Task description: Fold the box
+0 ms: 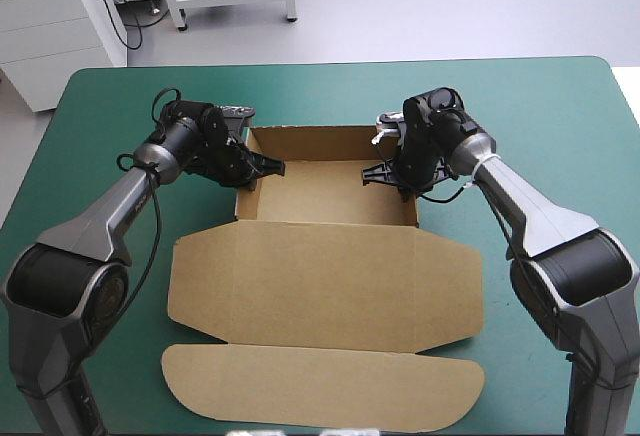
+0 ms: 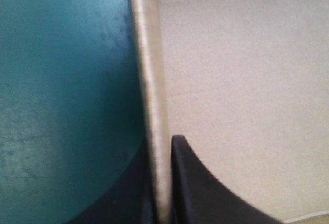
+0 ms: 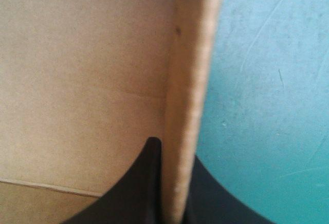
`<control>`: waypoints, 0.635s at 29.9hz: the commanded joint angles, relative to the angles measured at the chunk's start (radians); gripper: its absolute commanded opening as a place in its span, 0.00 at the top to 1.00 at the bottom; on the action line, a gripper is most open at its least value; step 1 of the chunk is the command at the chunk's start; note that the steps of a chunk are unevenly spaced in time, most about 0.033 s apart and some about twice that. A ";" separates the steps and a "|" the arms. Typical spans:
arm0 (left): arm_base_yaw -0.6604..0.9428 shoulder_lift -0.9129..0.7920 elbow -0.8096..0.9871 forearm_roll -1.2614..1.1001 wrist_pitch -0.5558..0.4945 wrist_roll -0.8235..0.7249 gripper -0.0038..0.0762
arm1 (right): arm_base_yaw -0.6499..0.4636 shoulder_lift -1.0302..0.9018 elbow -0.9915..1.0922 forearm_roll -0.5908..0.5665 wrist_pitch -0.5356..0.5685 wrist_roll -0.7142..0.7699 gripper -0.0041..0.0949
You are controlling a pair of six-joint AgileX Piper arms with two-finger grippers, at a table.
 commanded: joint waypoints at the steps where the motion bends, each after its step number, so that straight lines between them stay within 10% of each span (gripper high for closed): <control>1: -0.013 0.016 -0.021 -0.022 0.043 0.042 0.96 | 0.011 -0.043 -0.022 0.098 -0.055 -0.031 0.98; 13: -0.013 0.020 -0.109 -0.022 0.088 0.046 0.96 | -0.032 -0.026 -0.093 0.083 -0.022 -0.026 0.97; 19: -0.013 0.020 -0.109 -0.022 0.086 0.056 0.96 | -0.032 -0.026 -0.130 0.042 -0.015 -0.026 0.74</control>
